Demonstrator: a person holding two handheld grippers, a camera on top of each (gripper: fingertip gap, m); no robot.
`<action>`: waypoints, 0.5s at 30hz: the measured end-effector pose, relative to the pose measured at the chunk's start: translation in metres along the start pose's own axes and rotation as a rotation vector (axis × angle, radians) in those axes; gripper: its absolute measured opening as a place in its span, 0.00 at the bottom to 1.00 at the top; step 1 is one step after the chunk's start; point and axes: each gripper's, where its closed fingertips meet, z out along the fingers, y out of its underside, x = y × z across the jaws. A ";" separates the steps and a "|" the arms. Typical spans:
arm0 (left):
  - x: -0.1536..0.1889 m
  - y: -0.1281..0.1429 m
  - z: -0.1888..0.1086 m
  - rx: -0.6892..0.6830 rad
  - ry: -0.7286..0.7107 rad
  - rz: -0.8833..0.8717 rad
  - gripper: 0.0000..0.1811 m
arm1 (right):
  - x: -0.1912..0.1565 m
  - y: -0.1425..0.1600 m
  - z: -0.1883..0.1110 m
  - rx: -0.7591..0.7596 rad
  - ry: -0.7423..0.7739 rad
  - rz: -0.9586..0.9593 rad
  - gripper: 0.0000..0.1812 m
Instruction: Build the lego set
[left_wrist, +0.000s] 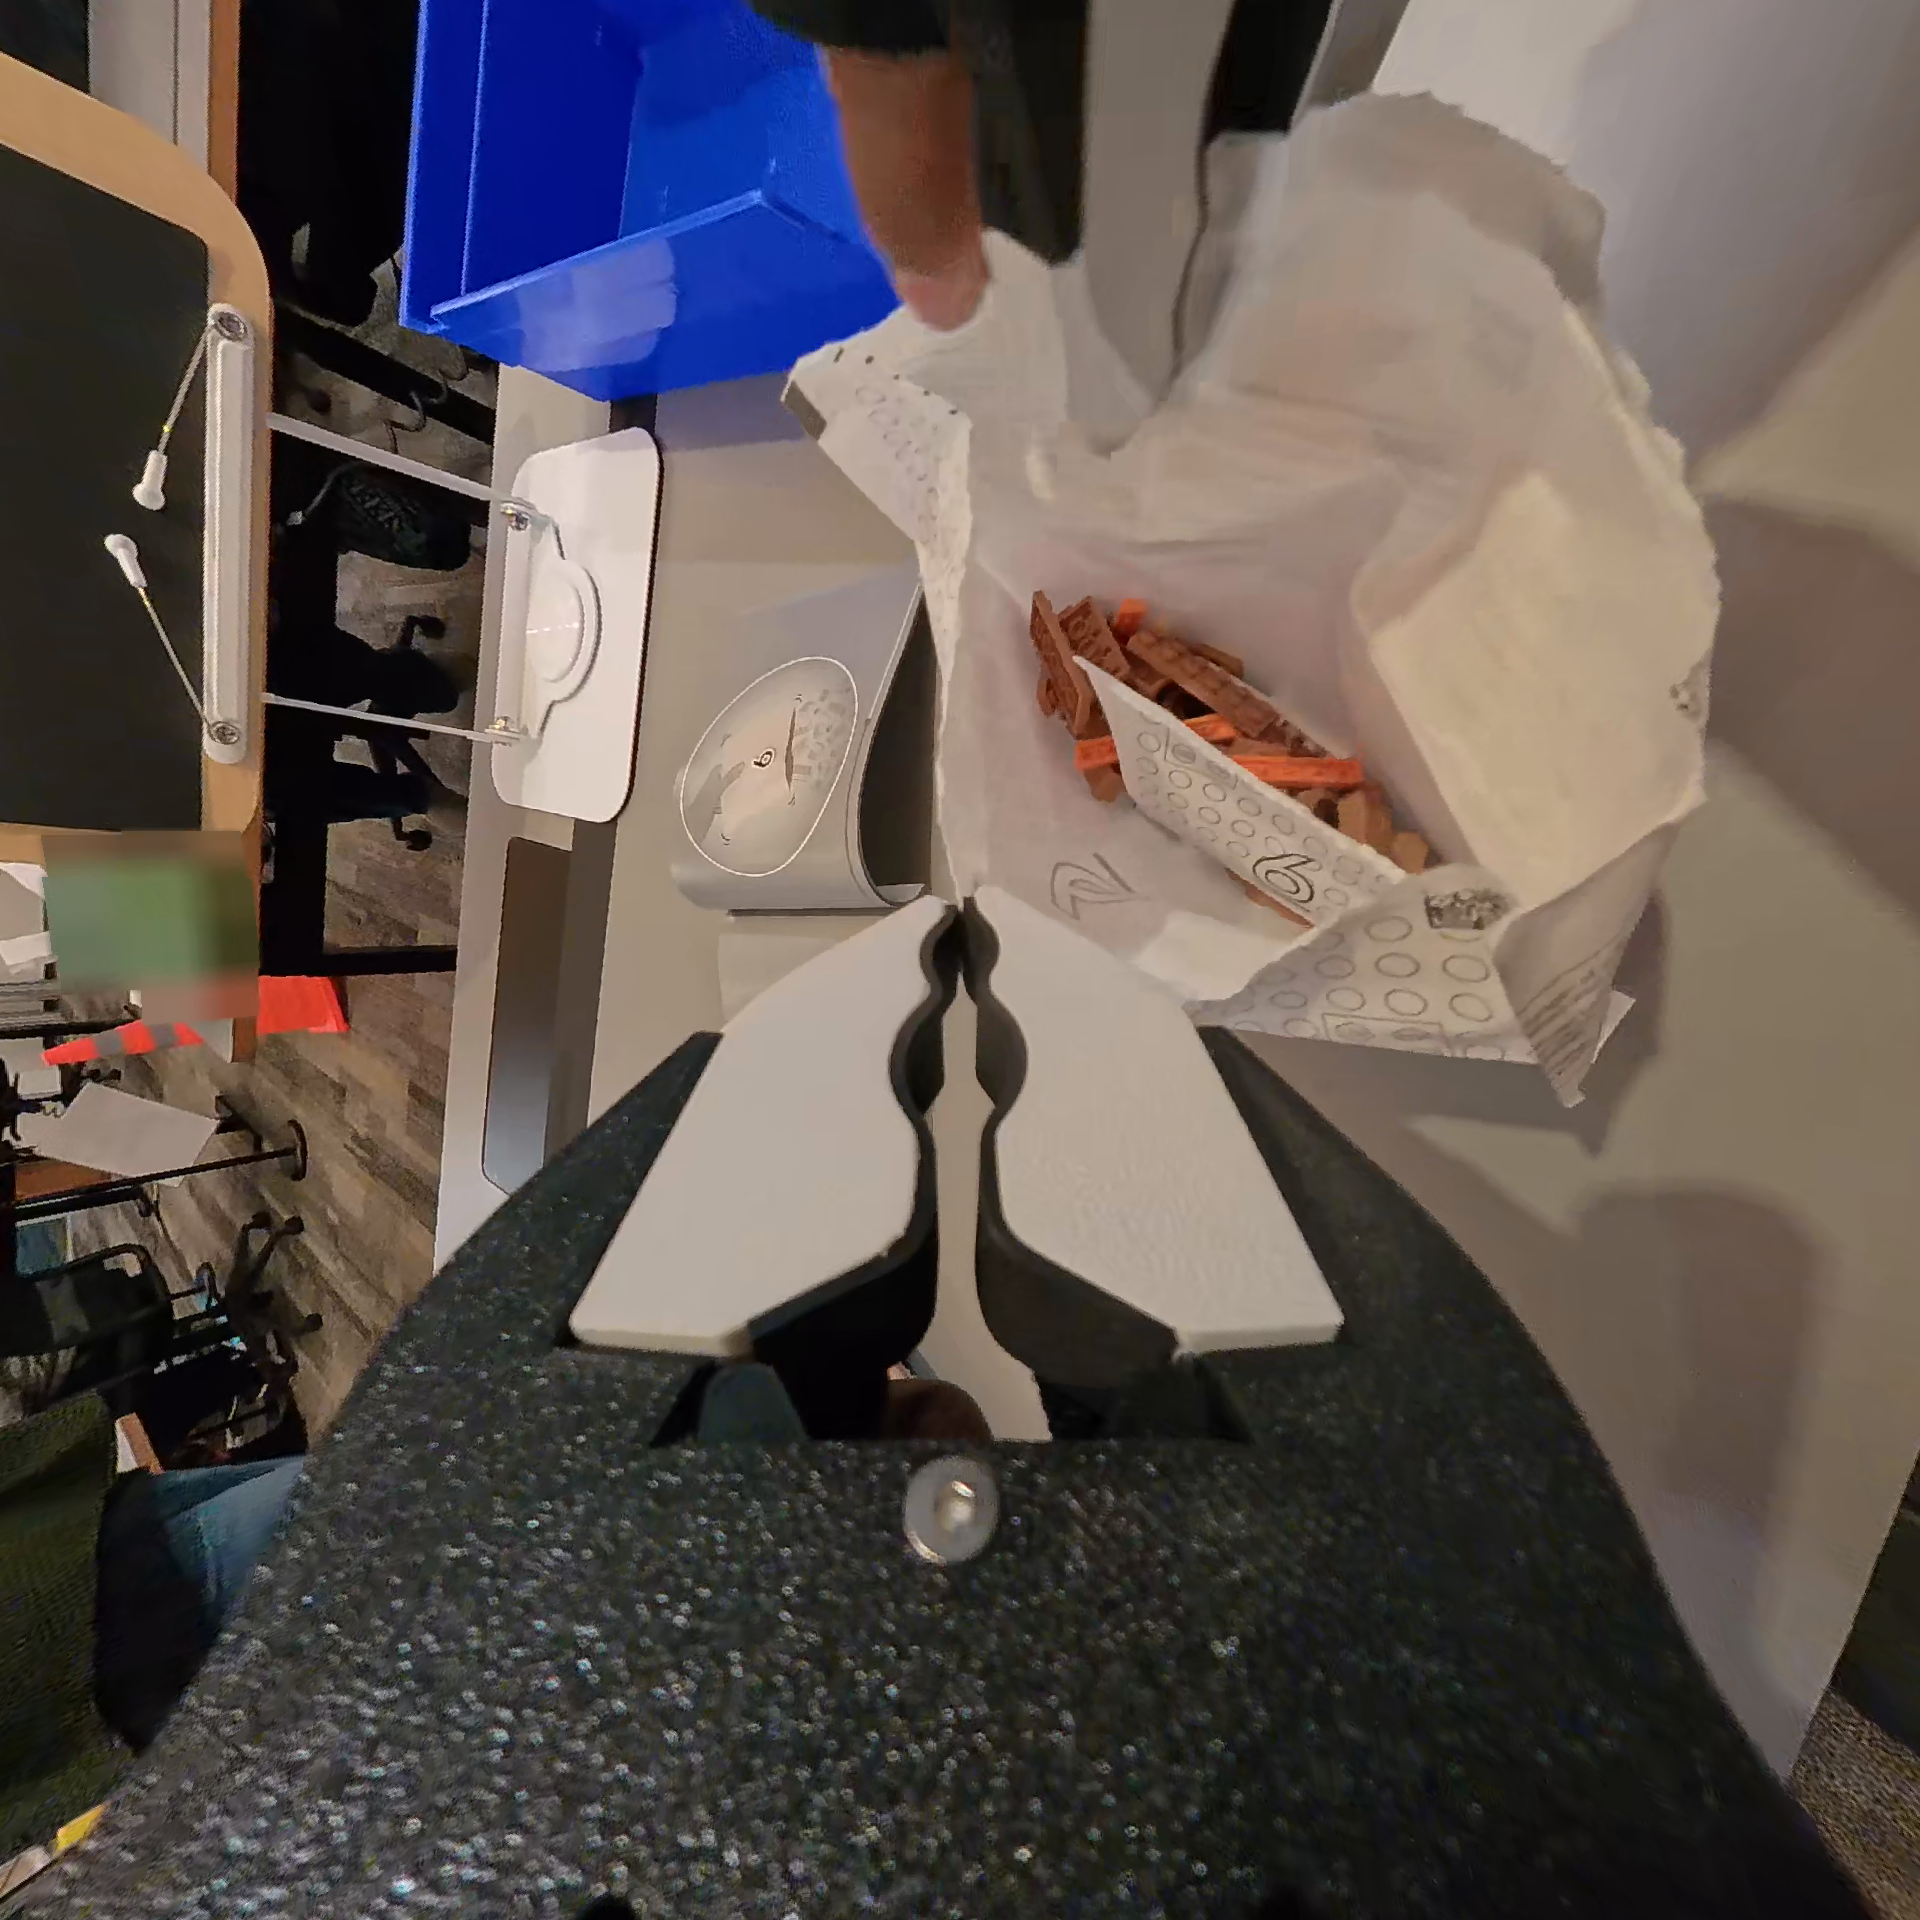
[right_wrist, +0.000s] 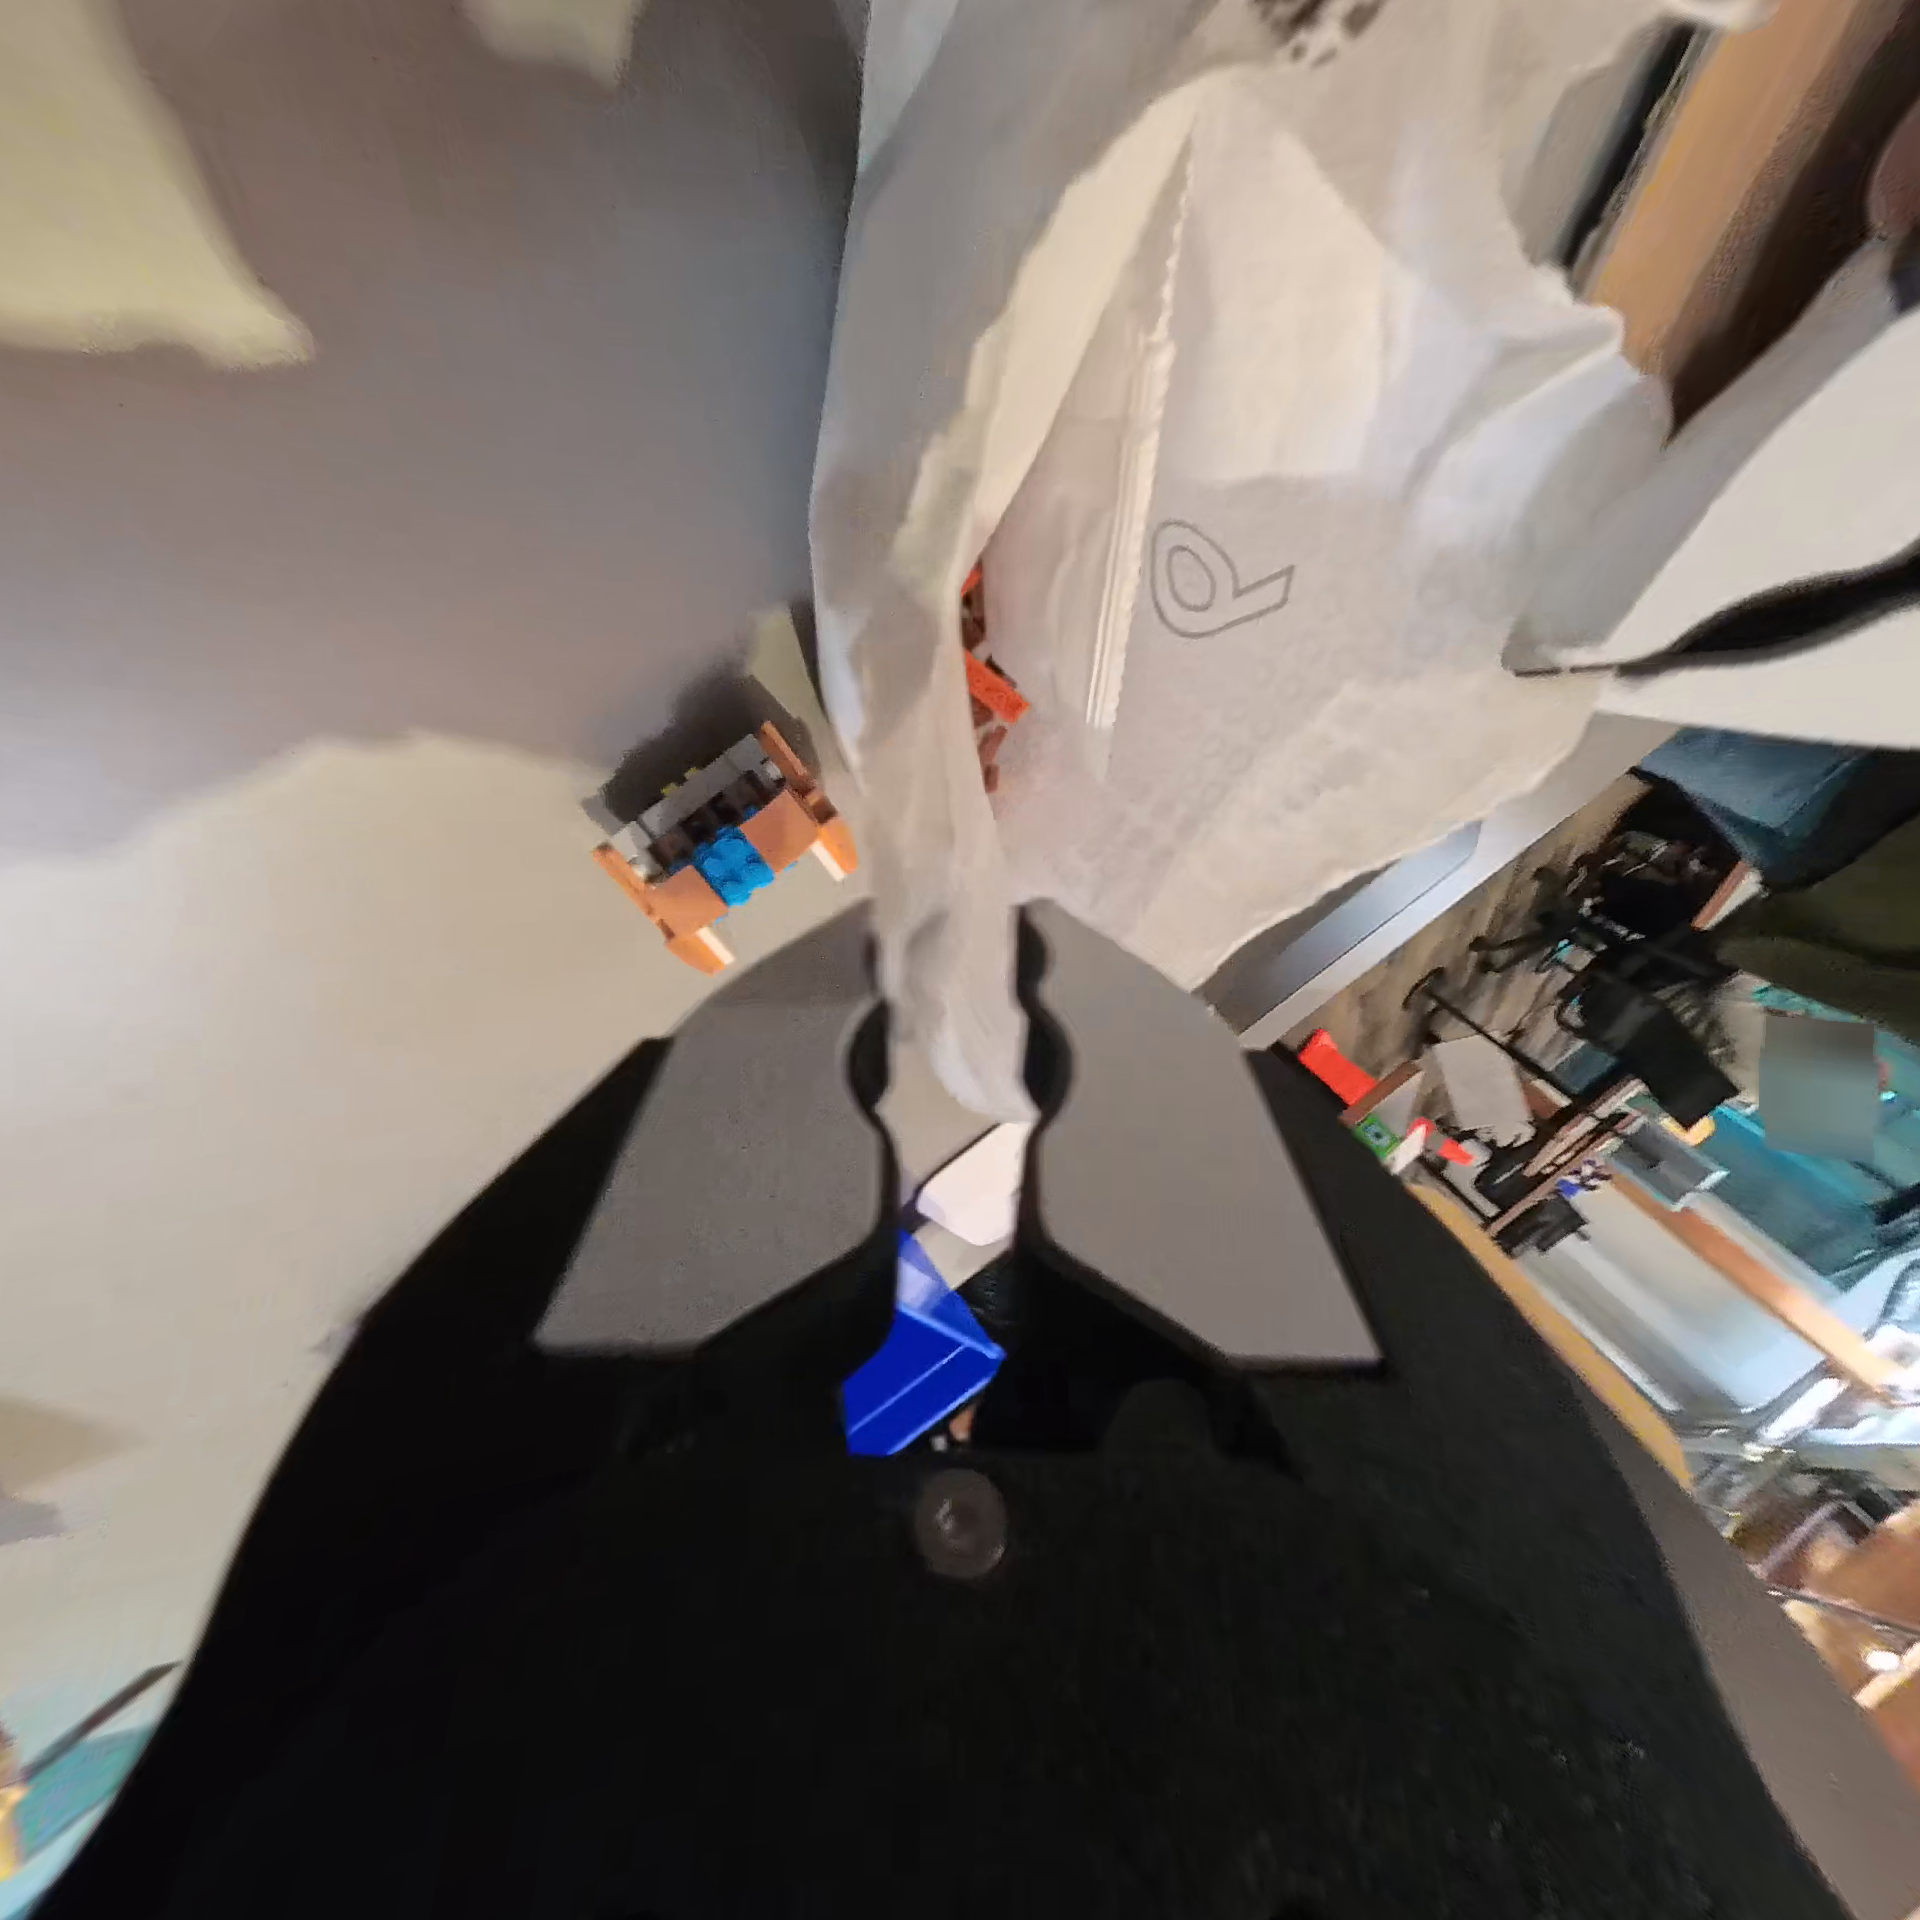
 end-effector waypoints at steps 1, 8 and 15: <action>-0.001 0.002 0.000 -0.005 -0.004 -0.003 0.00 | 0.000 -0.001 0.000 0.004 0.001 -0.011 0.02; -0.003 0.011 0.005 -0.041 0.004 -0.010 0.00 | -0.026 -0.009 -0.018 0.104 -0.244 0.080 0.00; -0.004 0.006 0.006 -0.025 0.007 -0.013 0.00 | -0.057 -0.003 -0.028 0.059 -0.451 0.180 0.00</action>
